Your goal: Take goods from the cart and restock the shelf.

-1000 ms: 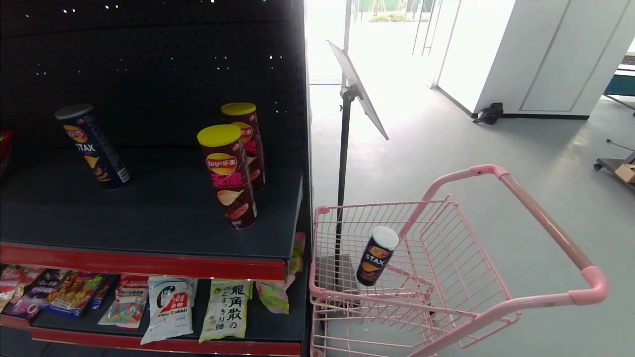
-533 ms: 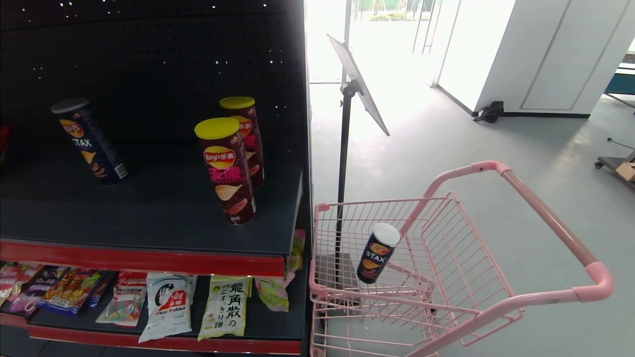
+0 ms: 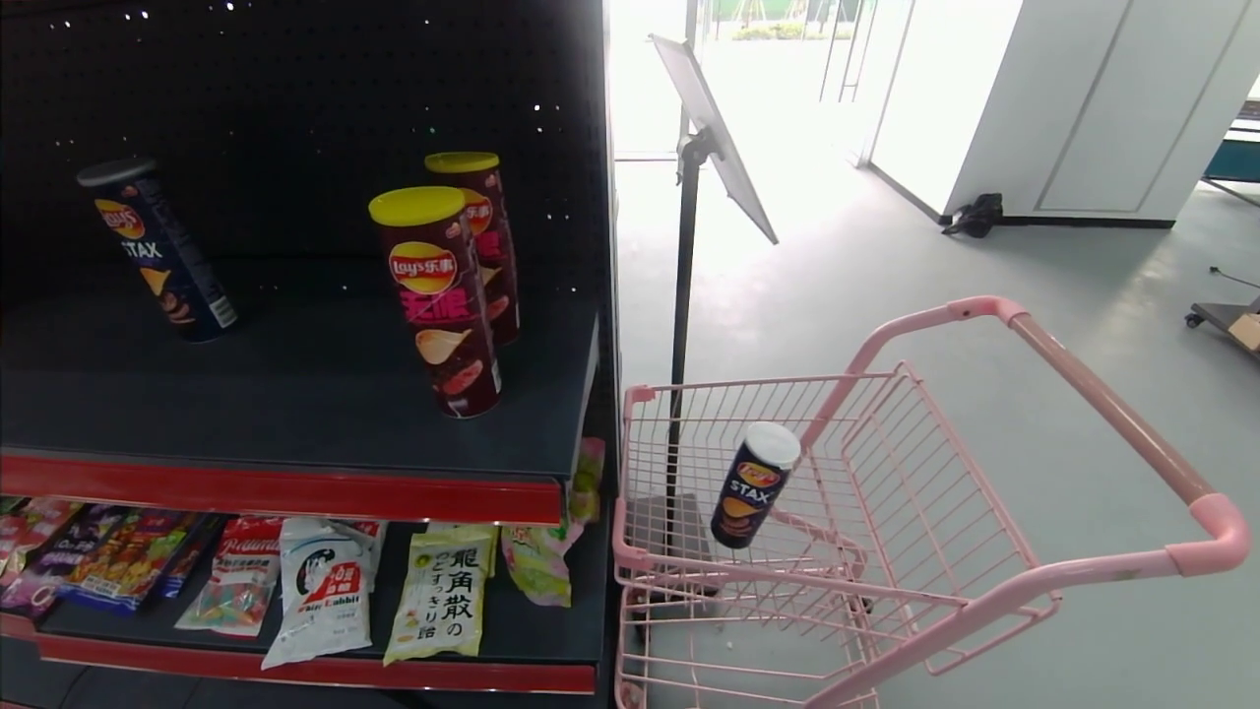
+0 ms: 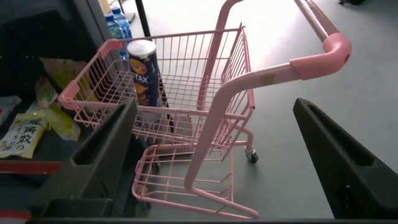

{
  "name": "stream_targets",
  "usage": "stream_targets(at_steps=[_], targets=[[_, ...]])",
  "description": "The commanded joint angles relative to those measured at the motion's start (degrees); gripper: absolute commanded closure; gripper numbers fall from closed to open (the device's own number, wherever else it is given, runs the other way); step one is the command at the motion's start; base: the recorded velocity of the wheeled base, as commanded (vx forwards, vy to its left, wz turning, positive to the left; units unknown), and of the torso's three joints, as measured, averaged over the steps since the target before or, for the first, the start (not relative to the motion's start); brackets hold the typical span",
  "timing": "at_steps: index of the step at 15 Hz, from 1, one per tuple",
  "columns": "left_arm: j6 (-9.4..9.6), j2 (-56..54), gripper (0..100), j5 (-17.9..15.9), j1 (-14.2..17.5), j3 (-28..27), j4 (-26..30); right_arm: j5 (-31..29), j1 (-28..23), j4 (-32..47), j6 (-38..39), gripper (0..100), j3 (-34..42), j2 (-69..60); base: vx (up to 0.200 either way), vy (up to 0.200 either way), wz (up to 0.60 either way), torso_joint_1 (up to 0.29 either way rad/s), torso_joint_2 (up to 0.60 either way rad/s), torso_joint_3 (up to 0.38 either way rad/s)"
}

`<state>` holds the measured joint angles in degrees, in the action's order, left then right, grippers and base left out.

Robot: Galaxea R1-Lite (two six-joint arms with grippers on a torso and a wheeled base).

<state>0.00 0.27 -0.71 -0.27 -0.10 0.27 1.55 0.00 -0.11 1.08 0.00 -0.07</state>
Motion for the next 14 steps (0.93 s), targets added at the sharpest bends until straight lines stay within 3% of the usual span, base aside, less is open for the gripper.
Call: stream_targets(at_steps=[1,14], targets=[[0.0,0.08,0,0.0,0.0,0.01,0.0,0.03,0.0,0.02,-0.03,0,0.0,0.07,0.0,0.0,0.0,-0.154,0.37,0.203],[0.0,0.08,0,0.0,0.0,0.01,0.0,0.03,0.0,0.02,-0.38,0,0.0,0.07,0.0,0.0,0.0,-0.177,0.44,0.262]])
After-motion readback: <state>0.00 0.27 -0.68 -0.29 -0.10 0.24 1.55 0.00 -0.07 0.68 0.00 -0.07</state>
